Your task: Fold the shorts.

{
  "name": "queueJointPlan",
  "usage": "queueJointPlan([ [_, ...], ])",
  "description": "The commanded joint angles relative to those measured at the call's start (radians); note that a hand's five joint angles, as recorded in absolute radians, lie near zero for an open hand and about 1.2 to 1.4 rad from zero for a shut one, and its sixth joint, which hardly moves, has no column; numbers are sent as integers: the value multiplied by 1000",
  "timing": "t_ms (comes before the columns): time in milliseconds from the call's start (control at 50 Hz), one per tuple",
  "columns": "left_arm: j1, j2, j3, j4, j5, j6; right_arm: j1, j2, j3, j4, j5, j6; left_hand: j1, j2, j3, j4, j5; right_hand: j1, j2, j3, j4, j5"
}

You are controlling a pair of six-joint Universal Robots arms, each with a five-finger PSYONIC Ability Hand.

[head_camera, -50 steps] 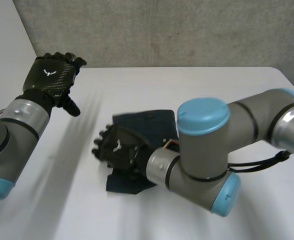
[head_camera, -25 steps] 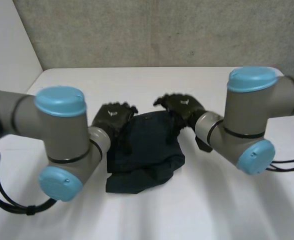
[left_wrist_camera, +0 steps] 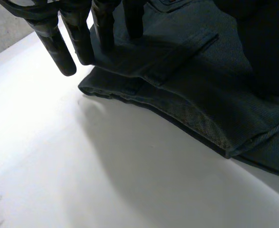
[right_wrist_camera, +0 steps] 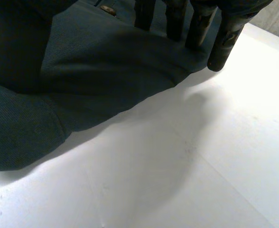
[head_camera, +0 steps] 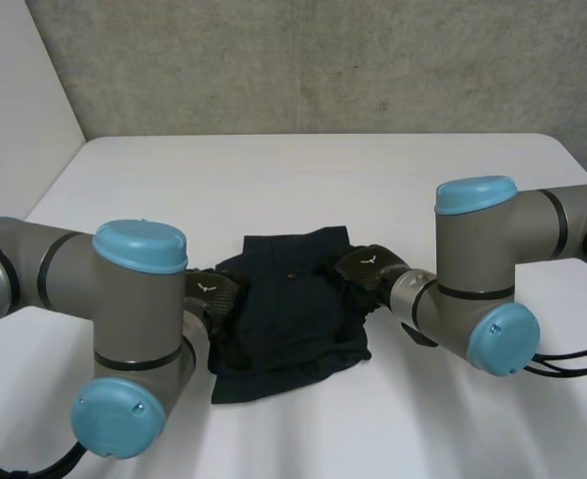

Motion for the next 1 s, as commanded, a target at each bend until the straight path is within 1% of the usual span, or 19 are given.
queueJointPlan([
  [20, 0, 128, 4, 4, 4, 8, -3, -112, 67, -114, 5, 4, 12, 8, -21, 3, 5, 35, 4, 14, -67, -66],
  [40, 0, 189, 15, 6, 5, 7, -4, -162, 88, -153, 13, 9, 12, 8, -21, 3, 5, 35, 4, 14, -67, -66],
  [80, 8, 252, 28, 7, 11, 5, -11, -225, 111, -197, 22, 9, 9, 5, -24, 0, 2, 35, 4, 14, -67, -66],
  [100, 11, 281, 36, 7, 17, 4, -23, -291, 131, -241, 43, 17, 9, 5, -24, 0, 2, 35, 4, 14, -67, -66],
  [120, 20, 347, 59, 4, 35, -1, -32, -325, 139, -263, 60, 26, 3, -1, -29, -6, -3, 35, 4, 14, -67, -66],
  [160, 35, 412, 88, 0, 55, -1, -44, -389, 150, -295, 100, 44, 3, -1, -30, -6, -3, 35, 4, 14, -67, -66],
  [180, 50, 445, 107, -5, 72, -3, -58, -453, 150, -307, 147, 64, 3, -1, -30, -6, -3, 35, 4, 14, -67, -66],
  [200, 84, 491, 140, -17, 102, -9, -64, -484, 147, -301, 175, 70, 3, -1, -30, -6, -3, 35, 4, 14, -67, -66],
  [240, 122, 530, 168, -43, 127, -19, -87, -561, 139, -260, 241, 69, 3, -1, -30, -6, -3, 35, 4, 14, -67, -66],
  [260, 145, 545, 183, -64, 138, -29, -98, -583, 132, -237, 258, 69, 3, -1, -30, -6, -3, 35, 4, 14, -67, -66],
  [280, 191, 570, 215, -118, 150, -53, -109, -601, 124, -211, 272, 69, 3, -1, -30, -6, -3, 35, 4, 14, -67, -66],
  [320, 225, 577, 251, -181, 156, -79, -144, -629, 103, -125, 280, 70, 3, -1, -30, -6, -3, 35, 4, 14, -67, -66],
  [340, 239, 578, 268, -213, 158, -91, -152, -630, 96, -99, 277, 70, 0, -4, -32, -9, -6, 35, 4, 14, -67, -66],
  [360, 262, 576, 300, -274, 159, -114, -161, -632, 92, -74, 270, 72, -6, -10, -38, -14, -12, 35, 4, 14, -67, -66],
  [420, 284, 576, 311, -354, 181, -136, -172, -638, 76, -14, 250, 78, -11, -16, -44, -20, -18, 35, 4, 14, -67, -66],
  [460, 287, 576, 308, -361, 185, -138, -173, -641, 76, -11, 246, 80, -20, -24, -53, -29, -27, 35, 4, 14, -67, -66],
  [560, 288, 576, 286, -349, 190, -139, -173, -661, 92, -11, 241, 78, -35, -39, -68, -44, -42, 35, 4, 14, -67, -66],
  [840, 274, 588, 207, -230, 186, -131, -167, -661, 119, -16, 249, 63, -41, -45, -74, -50, -47, 35, 4, 14, -67, -66],
  [1000, 274, 582, 171, -175, 182, -128, -169, -666, 148, -48, 247, 63, -41, -45, -74, -50, -47, 35, 4, 14, -67, -66],
])
